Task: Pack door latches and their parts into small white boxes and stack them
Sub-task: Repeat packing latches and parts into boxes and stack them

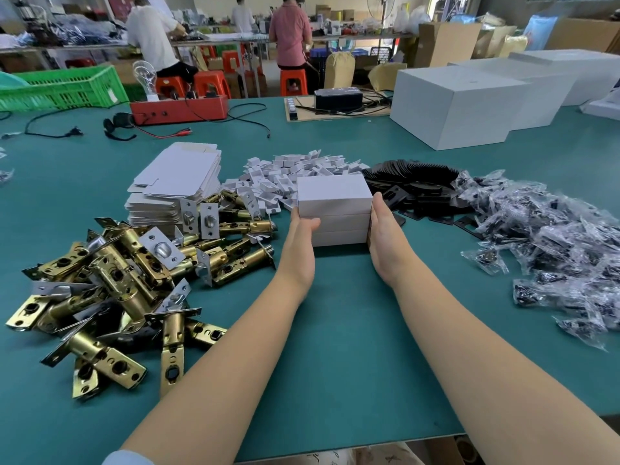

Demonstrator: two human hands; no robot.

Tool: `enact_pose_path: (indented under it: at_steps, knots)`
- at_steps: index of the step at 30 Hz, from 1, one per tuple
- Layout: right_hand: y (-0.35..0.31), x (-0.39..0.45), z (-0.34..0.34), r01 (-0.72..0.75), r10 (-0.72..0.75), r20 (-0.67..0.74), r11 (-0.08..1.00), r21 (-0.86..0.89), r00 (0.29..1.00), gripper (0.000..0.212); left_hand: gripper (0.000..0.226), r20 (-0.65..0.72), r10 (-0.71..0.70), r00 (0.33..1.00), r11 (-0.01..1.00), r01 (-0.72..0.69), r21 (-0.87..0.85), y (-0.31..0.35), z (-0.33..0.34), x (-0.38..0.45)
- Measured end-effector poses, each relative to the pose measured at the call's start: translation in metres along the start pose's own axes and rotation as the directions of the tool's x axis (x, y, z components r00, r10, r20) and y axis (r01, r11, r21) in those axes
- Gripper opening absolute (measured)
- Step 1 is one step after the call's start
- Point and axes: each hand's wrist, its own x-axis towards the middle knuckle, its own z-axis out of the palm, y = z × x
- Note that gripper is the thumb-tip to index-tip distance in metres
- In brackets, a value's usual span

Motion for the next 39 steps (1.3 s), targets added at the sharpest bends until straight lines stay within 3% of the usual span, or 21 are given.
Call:
enact_pose_path:
  at_steps: [4, 8, 12, 18, 24, 39]
  knots:
    - [0.002, -0.009, -0.010, -0.003, 0.003, 0.012, 1.000, 0.014, 1.000, 0.048, 0.065, 0.046, 0.042, 0.998, 0.999, -0.041, -0.008, 0.001, 0.004, -0.012]
    - [-0.001, -0.015, -0.020, -0.019, 0.019, -0.011, 1.000, -0.003, 1.000, 0.068, 0.072, 0.064, 0.043, 0.997, 0.999, -0.044, 0.014, 0.002, 0.013, -0.022]
    - [-0.004, -0.022, -0.028, -0.008, 0.008, -0.027, 1.000, 0.010, 1.000, 0.041, 0.090, 0.071, -0.008, 0.997, 0.998, 0.004, 0.061, 0.004, 0.022, -0.025]
    - [-0.006, -0.028, -0.039, 0.021, -0.020, -0.069, 1.000, 0.007, 0.997, 0.029, 0.092, 0.111, -0.031, 0.993, 0.992, 0.017, 0.127, 0.002, 0.033, -0.028]
    - [-0.013, -0.034, -0.051, -0.007, 0.006, -0.078, 1.000, -0.011, 0.997, 0.051, 0.094, 0.138, -0.056, 0.989, 0.989, 0.036, 0.141, 0.003, 0.044, -0.026]
    - [-0.021, -0.028, -0.057, 0.011, -0.010, -0.125, 1.000, 0.008, 0.992, 0.059, 0.095, 0.184, -0.082, 0.980, 0.982, 0.048, 0.184, 0.009, 0.053, -0.017]
